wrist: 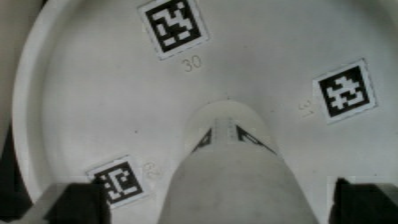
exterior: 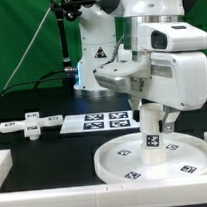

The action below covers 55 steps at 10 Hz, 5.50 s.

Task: Assemble round table

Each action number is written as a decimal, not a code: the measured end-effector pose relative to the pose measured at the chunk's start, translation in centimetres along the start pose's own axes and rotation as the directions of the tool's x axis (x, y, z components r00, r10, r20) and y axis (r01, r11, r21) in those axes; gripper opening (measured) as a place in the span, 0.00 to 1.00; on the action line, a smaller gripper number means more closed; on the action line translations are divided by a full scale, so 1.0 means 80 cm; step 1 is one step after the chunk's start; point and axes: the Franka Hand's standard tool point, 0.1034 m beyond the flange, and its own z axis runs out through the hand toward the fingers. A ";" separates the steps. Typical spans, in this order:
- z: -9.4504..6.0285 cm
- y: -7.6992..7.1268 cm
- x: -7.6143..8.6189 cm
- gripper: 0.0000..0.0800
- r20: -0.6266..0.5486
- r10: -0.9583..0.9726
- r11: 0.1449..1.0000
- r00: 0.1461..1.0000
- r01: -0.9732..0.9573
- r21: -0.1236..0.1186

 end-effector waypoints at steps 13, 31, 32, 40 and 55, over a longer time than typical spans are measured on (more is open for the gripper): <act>0.003 -0.004 -0.002 0.51 0.000 0.574 0.819 0.819 -0.574 0.014; 0.004 -0.005 0.006 0.51 0.048 0.847 -0.532 -0.529 -0.843 0.081; 0.004 -0.005 0.006 0.51 0.057 0.798 -0.602 -0.600 -0.794 0.084; 0.003 -0.003 0.011 0.51 0.179 0.067 -0.997 -0.982 -0.059 0.053; -0.001 0.006 0.010 0.81 0.113 0.634 -0.770 -0.765 -0.612 0.179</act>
Offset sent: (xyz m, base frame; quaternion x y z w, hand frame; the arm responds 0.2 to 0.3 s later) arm 0.0000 0.0000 0.0000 0.0000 0.0000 0.0000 1.0000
